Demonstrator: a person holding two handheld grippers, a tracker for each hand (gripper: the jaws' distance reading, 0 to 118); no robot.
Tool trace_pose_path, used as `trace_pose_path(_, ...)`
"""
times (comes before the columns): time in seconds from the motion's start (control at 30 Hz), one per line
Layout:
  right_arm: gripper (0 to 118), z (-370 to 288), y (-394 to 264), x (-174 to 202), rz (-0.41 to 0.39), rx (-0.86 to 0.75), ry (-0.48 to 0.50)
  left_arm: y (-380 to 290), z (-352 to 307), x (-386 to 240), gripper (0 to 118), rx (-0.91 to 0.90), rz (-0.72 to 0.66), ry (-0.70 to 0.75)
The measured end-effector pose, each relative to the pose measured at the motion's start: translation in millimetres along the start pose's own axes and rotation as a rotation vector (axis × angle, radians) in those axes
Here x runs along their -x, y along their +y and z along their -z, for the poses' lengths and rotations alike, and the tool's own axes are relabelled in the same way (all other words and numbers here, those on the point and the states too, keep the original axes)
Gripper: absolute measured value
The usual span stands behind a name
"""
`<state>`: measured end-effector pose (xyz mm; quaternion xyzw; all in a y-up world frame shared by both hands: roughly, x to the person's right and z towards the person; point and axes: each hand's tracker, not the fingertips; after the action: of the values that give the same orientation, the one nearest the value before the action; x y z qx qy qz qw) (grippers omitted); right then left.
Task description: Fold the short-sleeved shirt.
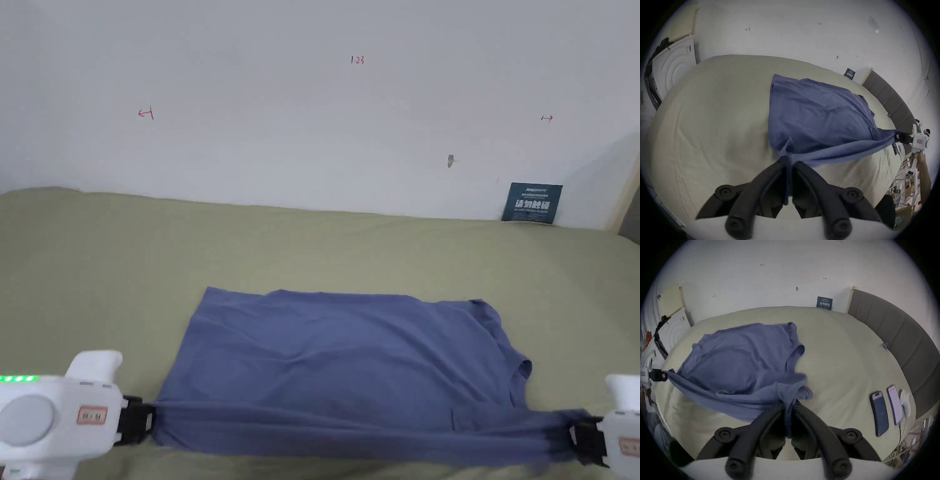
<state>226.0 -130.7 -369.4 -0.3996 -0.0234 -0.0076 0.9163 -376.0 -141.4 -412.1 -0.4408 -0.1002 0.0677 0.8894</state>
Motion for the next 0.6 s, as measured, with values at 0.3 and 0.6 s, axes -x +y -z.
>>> trace_pose_path(0.3, 4, 87, 72, 2, 0.028, 0.124, -0.016, 90, 76, -6, 6, 0.135, 0.019, 0.078)
trace_pose_path(0.6, 48, 147, 82, -7, 0.076, 0.121, -0.048, 112, 128, -4, 20, 0.157, -0.017, 0.111)
